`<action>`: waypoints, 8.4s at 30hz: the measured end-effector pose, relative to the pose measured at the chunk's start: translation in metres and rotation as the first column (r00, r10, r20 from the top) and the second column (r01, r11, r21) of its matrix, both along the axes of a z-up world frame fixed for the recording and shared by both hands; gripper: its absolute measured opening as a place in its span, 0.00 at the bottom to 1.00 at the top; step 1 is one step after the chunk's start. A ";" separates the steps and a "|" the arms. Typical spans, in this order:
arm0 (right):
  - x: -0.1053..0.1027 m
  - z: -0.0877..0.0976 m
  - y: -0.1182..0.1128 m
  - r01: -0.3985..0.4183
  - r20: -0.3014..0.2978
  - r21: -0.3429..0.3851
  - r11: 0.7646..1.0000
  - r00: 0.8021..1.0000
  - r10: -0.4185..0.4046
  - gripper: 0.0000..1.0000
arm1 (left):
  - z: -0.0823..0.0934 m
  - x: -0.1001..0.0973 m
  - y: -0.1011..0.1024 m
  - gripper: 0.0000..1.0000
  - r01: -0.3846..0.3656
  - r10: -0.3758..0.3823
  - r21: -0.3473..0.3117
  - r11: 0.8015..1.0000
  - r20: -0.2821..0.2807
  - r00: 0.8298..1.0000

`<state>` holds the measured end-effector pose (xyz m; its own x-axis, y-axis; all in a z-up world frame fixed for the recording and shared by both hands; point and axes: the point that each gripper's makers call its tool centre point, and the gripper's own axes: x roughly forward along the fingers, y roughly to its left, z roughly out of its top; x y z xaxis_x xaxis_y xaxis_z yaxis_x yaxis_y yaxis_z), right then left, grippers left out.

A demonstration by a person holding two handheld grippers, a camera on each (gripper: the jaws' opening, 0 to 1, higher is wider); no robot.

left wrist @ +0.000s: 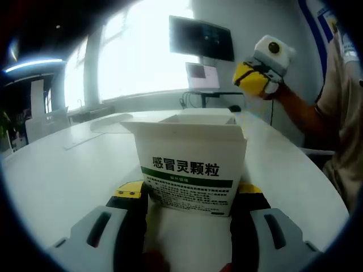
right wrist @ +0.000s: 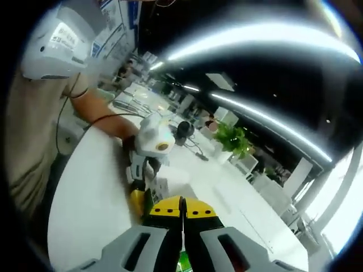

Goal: Take out ganmaoling bag from box put it on table

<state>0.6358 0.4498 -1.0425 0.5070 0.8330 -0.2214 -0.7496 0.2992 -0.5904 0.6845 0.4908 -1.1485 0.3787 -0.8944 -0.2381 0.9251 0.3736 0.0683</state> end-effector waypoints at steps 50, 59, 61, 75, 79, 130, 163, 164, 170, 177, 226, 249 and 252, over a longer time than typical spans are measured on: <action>0.020 -0.039 0.037 -0.223 -0.372 -0.234 0.946 0.920 0.124 0.00 | 0.000 0.000 0.001 0.49 0.000 0.000 0.000 1.000 0.000 1.000; 0.032 -0.047 0.037 -0.165 -0.634 -0.185 0.969 0.774 0.011 0.00 | 0.000 0.000 0.000 0.49 0.001 -0.001 0.000 1.000 0.000 1.000; 0.031 -0.048 0.037 -0.171 -0.656 -0.179 0.969 0.755 0.012 0.00 | 0.000 0.000 0.000 0.49 0.001 -0.001 0.000 1.000 0.000 1.000; 0.032 -0.037 0.036 -0.164 -0.650 -0.151 0.975 0.760 0.027 0.00 | 0.000 0.000 0.000 0.49 0.002 -0.002 0.000 1.000 0.000 1.000; 0.037 -0.041 0.035 -0.158 -0.648 -0.174 0.972 0.761 0.007 0.00 | 0.000 0.000 0.000 0.49 0.002 -0.002 0.000 1.000 0.000 1.000; 0.038 -0.072 0.049 -0.164 -0.649 -0.309 0.937 0.757 -0.081 0.00 | 0.000 -0.001 0.000 0.49 0.004 -0.004 -0.002 1.000 0.001 1.000; 0.050 0.022 0.017 0.058 -0.564 -0.016 0.998 0.824 -0.057 0.00 | 0.000 -0.001 0.000 0.49 0.004 -0.004 -0.002 1.000 0.000 1.000; 0.051 0.025 0.014 0.074 -0.560 0.001 0.997 0.826 -0.060 0.00 | 0.000 -0.001 0.000 0.49 0.004 -0.004 -0.002 1.000 0.000 1.000; 0.053 0.041 -0.011 0.150 -0.543 0.084 0.985 0.836 -0.081 0.00 | 0.000 -0.001 0.000 0.49 0.003 -0.003 -0.002 1.000 0.000 1.000; 0.054 0.040 -0.040 0.247 -0.566 0.175 0.953 0.817 -0.108 0.00 | 0.000 -0.001 0.000 0.49 0.003 -0.003 -0.002 1.000 0.000 1.000; 0.069 -0.088 -0.077 0.619 -0.810 0.198 0.760 0.540 -0.230 0.00 | 0.000 -0.001 0.000 0.49 0.004 -0.004 -0.002 1.000 0.001 1.000; 0.070 -0.064 -0.112 0.655 -0.535 0.145 0.742 0.682 -0.498 0.21 | 0.000 -0.001 0.000 0.49 0.004 -0.004 -0.002 1.000 0.001 1.000; 0.068 -0.060 -0.119 0.663 -0.532 0.170 0.729 0.685 -0.499 0.10 | 0.000 -0.001 0.000 0.49 0.004 -0.004 -0.002 1.000 0.001 1.000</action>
